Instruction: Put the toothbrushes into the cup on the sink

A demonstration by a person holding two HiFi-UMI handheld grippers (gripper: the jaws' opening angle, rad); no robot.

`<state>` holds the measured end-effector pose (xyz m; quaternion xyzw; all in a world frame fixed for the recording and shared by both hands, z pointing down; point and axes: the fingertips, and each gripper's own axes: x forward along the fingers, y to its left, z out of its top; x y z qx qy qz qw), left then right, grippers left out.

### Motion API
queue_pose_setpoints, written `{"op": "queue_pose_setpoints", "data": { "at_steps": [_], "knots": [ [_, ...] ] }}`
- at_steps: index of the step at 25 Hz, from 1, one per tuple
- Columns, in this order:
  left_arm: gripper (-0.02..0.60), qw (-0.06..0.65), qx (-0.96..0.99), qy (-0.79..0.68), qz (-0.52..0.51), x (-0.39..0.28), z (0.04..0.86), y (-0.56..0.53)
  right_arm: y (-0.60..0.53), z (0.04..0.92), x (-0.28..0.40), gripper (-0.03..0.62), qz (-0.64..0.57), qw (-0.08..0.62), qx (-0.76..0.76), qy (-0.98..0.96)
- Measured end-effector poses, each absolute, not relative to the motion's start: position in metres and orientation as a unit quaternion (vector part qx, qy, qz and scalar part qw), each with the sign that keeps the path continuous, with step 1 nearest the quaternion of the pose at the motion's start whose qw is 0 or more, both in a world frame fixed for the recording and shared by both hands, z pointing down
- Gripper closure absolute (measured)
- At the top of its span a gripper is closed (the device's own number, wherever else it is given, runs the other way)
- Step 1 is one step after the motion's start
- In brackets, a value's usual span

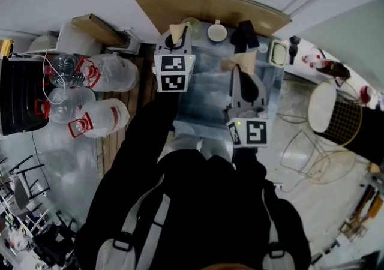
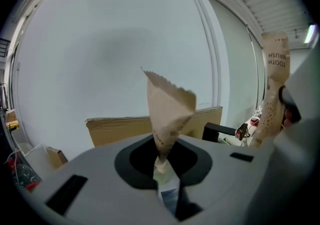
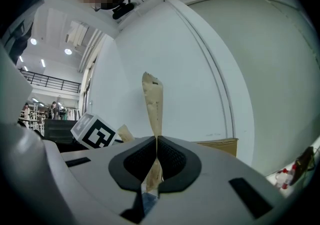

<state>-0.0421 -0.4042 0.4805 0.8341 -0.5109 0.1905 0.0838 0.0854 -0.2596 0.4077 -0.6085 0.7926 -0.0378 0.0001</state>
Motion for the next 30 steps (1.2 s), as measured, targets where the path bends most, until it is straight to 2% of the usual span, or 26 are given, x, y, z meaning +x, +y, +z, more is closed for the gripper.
{"op": "queue_pose_setpoints", "data": {
  "at_steps": [21,26,30],
  "knots": [
    [0.547,0.16,0.826,-0.484,0.243,-0.031,0.566,-0.436,-0.273,0.414,0.081,0.588,-0.068,0.01,-0.614,0.787],
    [0.461,0.171,0.828,-0.474,0.245,-0.027,0.57,-0.433,-0.275,0.416,0.085,0.588,-0.067,0.007,-0.615,0.786],
    [0.449,0.165,0.829,-0.477,0.241,-0.028,0.564,-0.429,-0.276,0.419,0.089,0.588,-0.052,-0.001,-0.614,0.788]
  ]
}}
